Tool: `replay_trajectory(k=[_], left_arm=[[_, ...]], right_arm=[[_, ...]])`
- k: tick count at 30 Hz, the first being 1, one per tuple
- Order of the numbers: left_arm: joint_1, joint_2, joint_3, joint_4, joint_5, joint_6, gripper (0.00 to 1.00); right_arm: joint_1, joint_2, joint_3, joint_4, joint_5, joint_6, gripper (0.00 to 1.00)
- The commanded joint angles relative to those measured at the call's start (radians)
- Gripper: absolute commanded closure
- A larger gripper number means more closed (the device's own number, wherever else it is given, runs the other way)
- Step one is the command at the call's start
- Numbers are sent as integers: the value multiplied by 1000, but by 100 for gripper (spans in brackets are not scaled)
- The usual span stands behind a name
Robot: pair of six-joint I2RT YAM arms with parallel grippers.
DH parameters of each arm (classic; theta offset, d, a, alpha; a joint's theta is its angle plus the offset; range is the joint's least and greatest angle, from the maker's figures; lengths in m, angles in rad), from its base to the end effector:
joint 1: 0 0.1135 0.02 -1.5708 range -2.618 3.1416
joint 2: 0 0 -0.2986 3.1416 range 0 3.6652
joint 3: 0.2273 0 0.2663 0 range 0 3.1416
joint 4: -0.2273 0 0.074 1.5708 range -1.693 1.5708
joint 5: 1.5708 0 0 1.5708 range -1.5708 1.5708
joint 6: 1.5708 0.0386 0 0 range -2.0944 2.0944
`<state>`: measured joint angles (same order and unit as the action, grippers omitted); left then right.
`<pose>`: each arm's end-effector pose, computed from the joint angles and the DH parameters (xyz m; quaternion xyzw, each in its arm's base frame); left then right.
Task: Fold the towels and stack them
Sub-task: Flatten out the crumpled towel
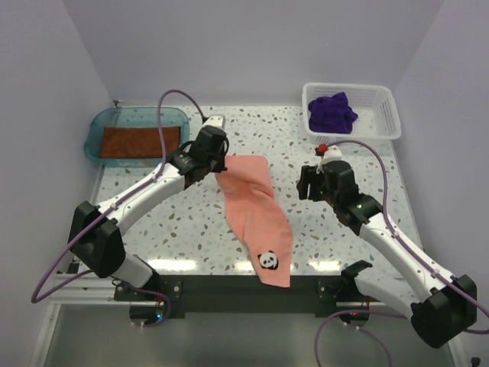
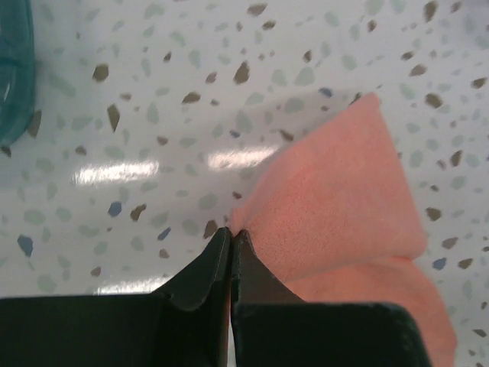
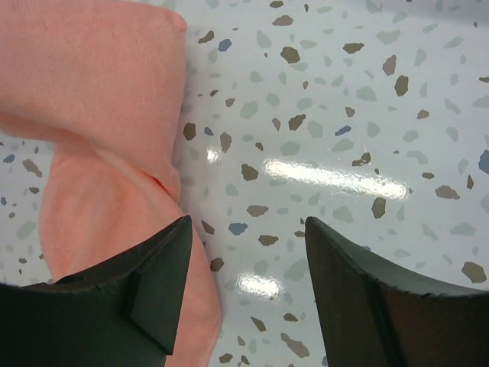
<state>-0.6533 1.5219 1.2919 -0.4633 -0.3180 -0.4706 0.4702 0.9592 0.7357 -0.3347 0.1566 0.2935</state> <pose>0.2907 -0.2073 0.3403 0.0146 0.8963 -0.1022 0.4313 0.1899 0.0898 0.2996 -0.0391 0.8718 0.1167 0.4741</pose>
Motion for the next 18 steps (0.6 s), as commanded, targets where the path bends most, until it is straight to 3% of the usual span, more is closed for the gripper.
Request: replay_trajectory(k=[1, 9, 18], left_arm=[[23, -34, -175, -51, 33, -71, 100], [41, -169, -512, 24, 42, -152, 100], [67, -167, -592, 74, 25, -146, 100]], right_arm=[[-1, 32, 71, 5, -44, -66, 36], [5, 295, 197, 48, -268, -191, 38], [103, 729, 529, 27, -376, -379, 42]])
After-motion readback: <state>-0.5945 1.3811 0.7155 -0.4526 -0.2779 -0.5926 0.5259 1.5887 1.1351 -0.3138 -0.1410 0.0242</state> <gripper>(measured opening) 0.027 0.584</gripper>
